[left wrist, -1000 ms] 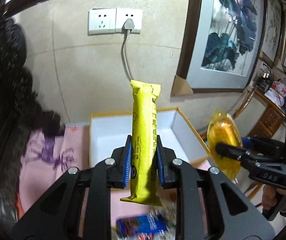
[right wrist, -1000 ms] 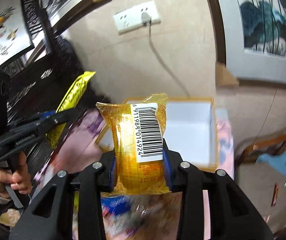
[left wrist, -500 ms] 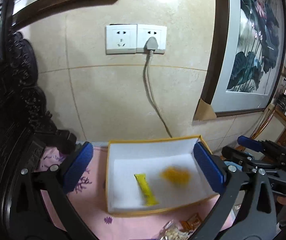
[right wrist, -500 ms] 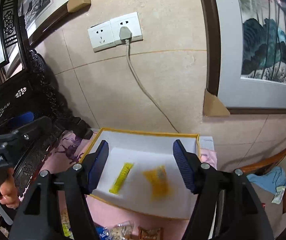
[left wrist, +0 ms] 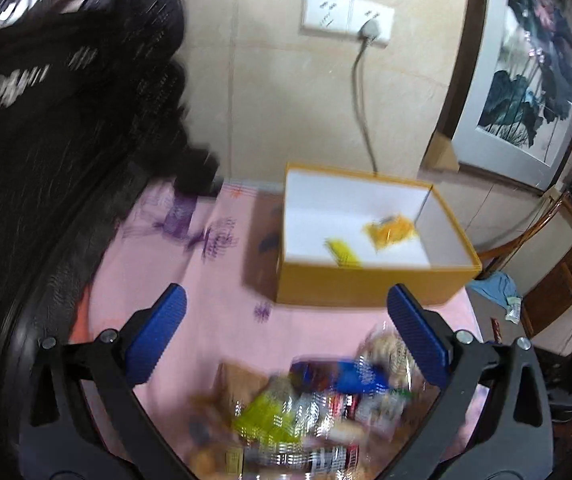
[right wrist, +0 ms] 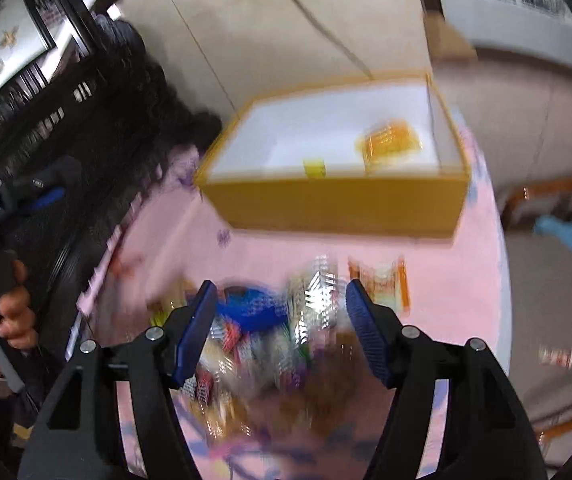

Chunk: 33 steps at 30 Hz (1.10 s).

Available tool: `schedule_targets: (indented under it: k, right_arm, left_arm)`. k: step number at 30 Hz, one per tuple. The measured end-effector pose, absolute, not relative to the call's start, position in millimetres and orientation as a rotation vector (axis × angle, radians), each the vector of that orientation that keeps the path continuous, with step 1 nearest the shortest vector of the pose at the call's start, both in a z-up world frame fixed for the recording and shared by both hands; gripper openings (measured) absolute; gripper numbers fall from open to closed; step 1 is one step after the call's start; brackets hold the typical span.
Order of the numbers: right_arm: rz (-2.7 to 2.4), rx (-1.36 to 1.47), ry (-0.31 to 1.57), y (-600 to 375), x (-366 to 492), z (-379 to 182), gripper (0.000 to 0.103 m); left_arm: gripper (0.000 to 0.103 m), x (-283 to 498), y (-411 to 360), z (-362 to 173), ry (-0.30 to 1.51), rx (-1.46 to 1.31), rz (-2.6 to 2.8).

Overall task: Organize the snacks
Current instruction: 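Grasp the white bun bag with the right tool while the left tool grasps the blue packet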

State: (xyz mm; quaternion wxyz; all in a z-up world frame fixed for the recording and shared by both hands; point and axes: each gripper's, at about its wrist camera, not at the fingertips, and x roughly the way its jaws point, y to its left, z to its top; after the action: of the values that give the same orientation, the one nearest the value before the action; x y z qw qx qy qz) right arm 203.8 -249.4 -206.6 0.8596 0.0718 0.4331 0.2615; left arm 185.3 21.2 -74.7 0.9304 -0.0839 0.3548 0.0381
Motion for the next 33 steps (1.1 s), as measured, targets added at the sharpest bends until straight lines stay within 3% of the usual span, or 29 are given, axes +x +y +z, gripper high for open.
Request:
schedule_targets:
  k: [9,15,20,25,28,33]
  right_arm:
    - [0.502,0.041,0.929,-238,195,-234,0.067]
    - [0.549,-0.177,0.900,-203,240,-236,0.067]
    - [0.587,-0.305,1.009,-173,284,-260,0.067]
    - [0.607,-0.443,1.120,-155,298,-293,0.055]
    - [0.615,-0.483,1.101,-153,293,-297,0.035]
    - [0.629,-0.305,1.038,-181,276,-271,0.032]
  left_arm:
    - [0.101,130,34,-124,0.870,-0.222,0.092]
    - [0.101,122,30,-124,0.877,-0.231,0.078]
    - [0.101,115,35,-126,0.880,-0.264,0.102]
    - [0.101,111,42,-131,0.894,-0.292,0.131]
    - [0.101,112,42,-134,0.902,-0.293,0.138]
    - [0.101,133,36,-143,0.939,-0.282,0.114]
